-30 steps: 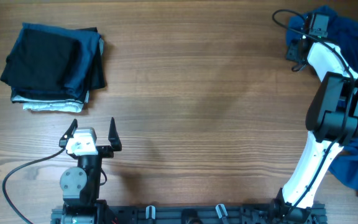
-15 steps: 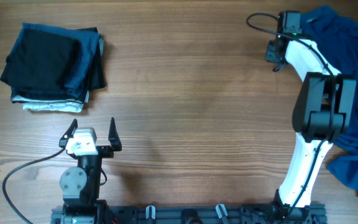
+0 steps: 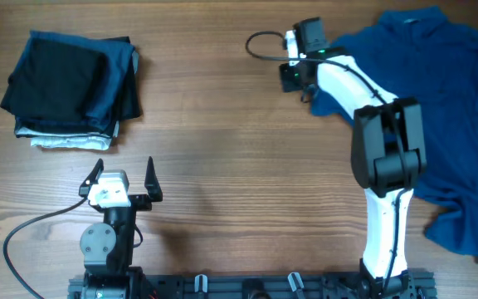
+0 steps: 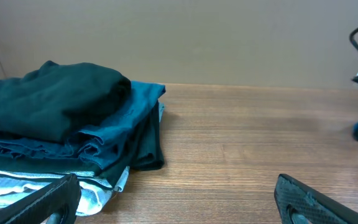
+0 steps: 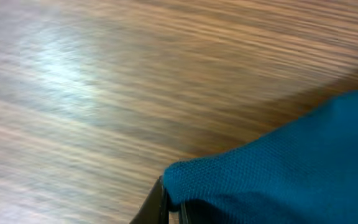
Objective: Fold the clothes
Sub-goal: 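Drag the shirt leftward with the right gripper to spread it flat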
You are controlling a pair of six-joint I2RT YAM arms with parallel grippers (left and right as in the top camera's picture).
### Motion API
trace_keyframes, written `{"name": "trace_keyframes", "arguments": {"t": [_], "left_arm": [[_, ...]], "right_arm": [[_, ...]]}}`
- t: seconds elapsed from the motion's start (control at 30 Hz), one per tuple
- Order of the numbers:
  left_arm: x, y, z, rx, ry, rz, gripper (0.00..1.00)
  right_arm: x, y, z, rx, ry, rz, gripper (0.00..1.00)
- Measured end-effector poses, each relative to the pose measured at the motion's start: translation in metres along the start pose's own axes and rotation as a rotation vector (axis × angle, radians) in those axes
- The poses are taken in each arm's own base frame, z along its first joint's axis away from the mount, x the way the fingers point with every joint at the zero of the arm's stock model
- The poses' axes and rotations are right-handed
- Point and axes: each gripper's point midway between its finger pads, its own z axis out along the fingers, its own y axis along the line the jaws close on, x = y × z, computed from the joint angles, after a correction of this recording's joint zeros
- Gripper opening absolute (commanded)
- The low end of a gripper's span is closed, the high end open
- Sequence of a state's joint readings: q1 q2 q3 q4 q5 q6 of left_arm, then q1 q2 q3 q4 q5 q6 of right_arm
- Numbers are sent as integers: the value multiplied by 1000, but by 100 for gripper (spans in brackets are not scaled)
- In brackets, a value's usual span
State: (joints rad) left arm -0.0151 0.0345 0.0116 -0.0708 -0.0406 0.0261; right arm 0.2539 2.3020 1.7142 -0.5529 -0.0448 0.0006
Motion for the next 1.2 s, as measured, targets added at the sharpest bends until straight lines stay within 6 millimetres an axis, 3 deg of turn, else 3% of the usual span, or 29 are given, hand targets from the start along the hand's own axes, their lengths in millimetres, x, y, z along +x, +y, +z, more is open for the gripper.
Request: {"name": "trace_keyframes", "arguments": {"t": [0.43,0.6,0.73,0.87,0.97,1.1,1.2], "left_arm": [[0,0,0,0,0,0,100],[0,0,0,0,0,0,100],[0,0,0,0,0,0,100],[0,0,0,0,0,0,100],[0,0,0,0,0,0,100],[0,0,0,0,0,0,100],[0,0,0,0,0,0,100]], "right_arm": [[-3,7,0,-19,-12,22,4],[-10,14,0,-62,-41,114,4],[-19,35,-1,-155,-61,271,4],[-29,85,-4,-233,-88,330,4],[-30,144,-8,-285,-114,283,4],[-9,233,-14,-323,-120,176,4],[10,278,-20,-351,-116,109,4]]}}
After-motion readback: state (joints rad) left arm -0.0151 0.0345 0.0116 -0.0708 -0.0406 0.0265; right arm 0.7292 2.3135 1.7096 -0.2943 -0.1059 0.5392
